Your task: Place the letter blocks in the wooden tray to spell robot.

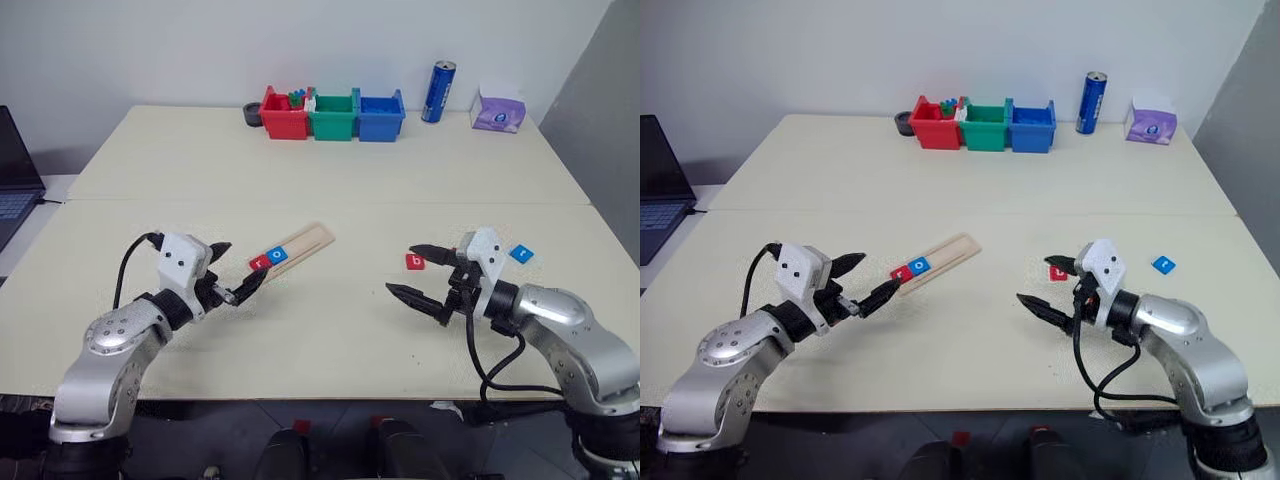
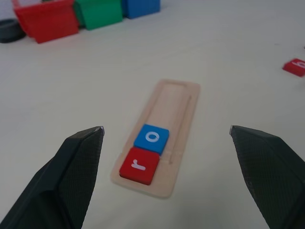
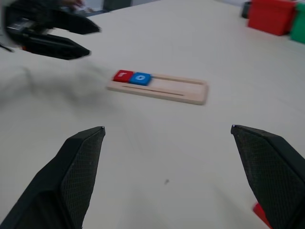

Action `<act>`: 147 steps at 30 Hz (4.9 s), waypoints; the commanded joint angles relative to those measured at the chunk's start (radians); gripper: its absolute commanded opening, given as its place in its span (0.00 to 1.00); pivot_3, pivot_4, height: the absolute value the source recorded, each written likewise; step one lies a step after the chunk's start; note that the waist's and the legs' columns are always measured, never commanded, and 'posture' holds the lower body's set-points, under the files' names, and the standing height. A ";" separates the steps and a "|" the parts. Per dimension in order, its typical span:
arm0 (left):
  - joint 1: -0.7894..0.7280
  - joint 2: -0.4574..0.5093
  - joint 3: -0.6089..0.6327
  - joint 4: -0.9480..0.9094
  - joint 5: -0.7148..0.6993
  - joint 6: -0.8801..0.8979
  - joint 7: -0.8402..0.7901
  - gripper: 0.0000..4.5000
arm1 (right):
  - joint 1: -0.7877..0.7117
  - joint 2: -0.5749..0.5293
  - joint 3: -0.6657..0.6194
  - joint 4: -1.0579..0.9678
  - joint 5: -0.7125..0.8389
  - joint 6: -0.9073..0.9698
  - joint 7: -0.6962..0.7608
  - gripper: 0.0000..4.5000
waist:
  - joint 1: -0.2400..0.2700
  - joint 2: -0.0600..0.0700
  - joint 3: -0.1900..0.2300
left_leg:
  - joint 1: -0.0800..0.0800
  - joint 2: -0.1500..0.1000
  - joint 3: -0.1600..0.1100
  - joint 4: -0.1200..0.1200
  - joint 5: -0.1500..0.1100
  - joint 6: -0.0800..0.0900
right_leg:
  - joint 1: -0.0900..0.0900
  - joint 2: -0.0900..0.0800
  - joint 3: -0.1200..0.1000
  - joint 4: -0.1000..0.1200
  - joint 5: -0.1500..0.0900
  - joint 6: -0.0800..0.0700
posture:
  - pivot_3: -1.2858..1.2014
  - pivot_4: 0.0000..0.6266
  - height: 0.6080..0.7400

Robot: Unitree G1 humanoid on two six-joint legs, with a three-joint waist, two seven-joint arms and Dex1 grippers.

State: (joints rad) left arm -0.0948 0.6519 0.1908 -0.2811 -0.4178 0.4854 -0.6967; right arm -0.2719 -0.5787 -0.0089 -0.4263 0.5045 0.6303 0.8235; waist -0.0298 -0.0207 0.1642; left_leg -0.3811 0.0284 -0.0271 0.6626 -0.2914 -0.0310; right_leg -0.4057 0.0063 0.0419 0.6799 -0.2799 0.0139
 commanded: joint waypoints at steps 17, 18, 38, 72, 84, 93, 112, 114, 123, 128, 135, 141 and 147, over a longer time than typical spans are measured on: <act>-0.247 0.057 -0.097 0.509 0.127 -0.331 -0.296 1.00 | -0.048 0.045 0.068 -0.034 0.053 0.001 0.002 1.00 | 0.001 0.000 0.000 | -0.001 0.001 -0.002 0.000 0.000 0.000 | 0.000 -0.002 -0.001 0.000 0.000 0.000 | 0.52 0.24 1.00; -0.257 0.051 -0.105 0.536 0.134 -0.344 -0.303 1.00 | -0.046 0.046 0.069 -0.038 0.055 0.003 0.000 1.00 | 0.001 0.000 0.000 | -0.001 0.001 -0.002 0.000 0.000 0.000 | 0.000 -0.002 -0.001 0.000 0.000 0.000 | 0.52 0.24 1.00; -0.435 -0.060 -0.167 0.892 0.196 -0.442 -0.393 1.00 | -0.033 0.041 0.060 -0.085 0.098 0.043 -0.028 1.00 | 0.001 0.000 0.000 | -0.002 0.000 -0.002 0.001 0.000 0.000 | 0.000 -0.002 -0.003 0.001 0.000 0.000 | 0.52 0.24 1.00; -0.302 -0.045 -0.204 0.693 0.196 -0.482 -0.515 0.75 | 0.002 0.014 0.062 -0.136 0.109 0.030 -0.041 1.00 | -0.001 0.000 0.000 | -0.001 0.001 -0.004 0.001 0.000 0.000 | 0.000 -0.001 -0.002 0.002 0.000 0.000 | 0.52 0.24 1.00; -0.234 0.025 -0.315 0.557 0.209 -0.596 -0.706 0.75 | 0.047 -0.063 0.113 -0.056 0.025 -0.144 0.128 1.00 | 0.007 -0.001 0.000 | -0.001 -0.001 -0.002 0.003 0.000 0.000 | 0.001 -0.003 -0.003 0.002 0.000 0.000 | 0.52 0.24 1.00; -0.496 -0.066 -0.383 0.890 0.296 -0.781 -0.738 0.75 | 0.048 -0.046 0.116 -0.036 -0.005 -0.177 0.131 1.00 | 0.004 -0.001 0.000 | -0.001 -0.001 0.001 0.003 0.000 0.000 | 0.001 0.000 -0.004 0.002 0.001 0.000 | 0.52 0.24 1.00; -0.547 -0.081 -0.388 1.061 0.310 -0.881 -0.830 0.75 | 0.082 -0.048 0.098 -0.066 -0.003 -0.170 0.090 1.00 | 0.000 -0.001 0.000 | -0.001 0.000 0.001 0.003 0.000 0.000 | 0.001 0.001 -0.004 0.002 0.000 0.000 | 0.52 0.24 1.00; -0.548 -0.082 -0.388 1.060 0.310 -0.880 -0.826 0.83 | 0.077 -0.047 0.098 -0.063 -0.002 -0.169 0.088 1.00 | 0.000 -0.001 0.000 | -0.001 0.000 0.001 0.003 0.000 0.000 | 0.001 0.001 -0.004 0.002 0.000 0.000 | 0.52 0.24 1.00; -0.574 -0.090 -0.379 1.075 0.314 -0.871 -0.820 0.99 | 0.068 -0.052 0.093 -0.052 0.001 -0.166 0.093 1.00 | 0.000 -0.001 0.000 | -0.001 0.000 0.001 0.003 0.000 0.000 | 0.001 0.001 -0.004 0.002 0.000 0.000 | 0.52 0.24 1.00; -0.570 -0.075 -0.374 1.051 0.308 -0.852 -0.837 0.99 | 0.067 -0.051 0.092 -0.045 -0.002 -0.167 0.091 1.00 | 0.000 -0.001 0.000 | -0.001 0.000 0.001 0.003 0.000 0.000 | 0.001 0.001 -0.004 0.002 0.000 0.000 | 0.52 0.24 1.00; -0.557 -0.067 -0.381 1.035 0.315 -0.834 -0.835 0.99 | 0.056 -0.042 0.095 -0.031 -0.007 -0.170 0.088 1.00 | 0.000 -0.001 0.000 | -0.001 0.000 0.001 0.003 0.000 0.000 | 0.001 0.001 -0.004 0.003 0.000 0.000 | 0.52 0.24 1.00; -0.559 -0.069 -0.376 1.017 0.309 -0.816 -0.832 0.99 | 0.058 -0.044 0.091 -0.033 -0.006 -0.169 0.088 1.00 | 0.001 -0.001 0.000 | -0.001 0.000 0.001 0.003 0.000 0.000 | 0.001 0.001 -0.004 0.003 0.001 0.000 | 0.52 0.24 1.00; -0.580 -0.020 -0.334 0.908 0.256 -0.711 -0.849 0.99 | 0.066 -0.054 0.072 -0.058 0.011 -0.149 0.077 1.00 | 0.000 -0.001 0.000 | -0.001 0.000 0.000 0.003 0.000 0.000 | 0.000 0.001 -0.004 0.003 0.001 0.000 | 0.52 0.24 1.00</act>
State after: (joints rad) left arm -0.6561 0.6143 -0.1760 0.6837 -0.1251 -0.2534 -1.5403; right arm -0.2050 -0.6262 0.0963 -0.4414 0.4946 0.4783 0.9097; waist -0.0300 -0.0214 0.1639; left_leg -0.3821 0.0283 -0.0269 0.6654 -0.2915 -0.0307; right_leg -0.4053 0.0073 0.0384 0.6825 -0.2794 0.0138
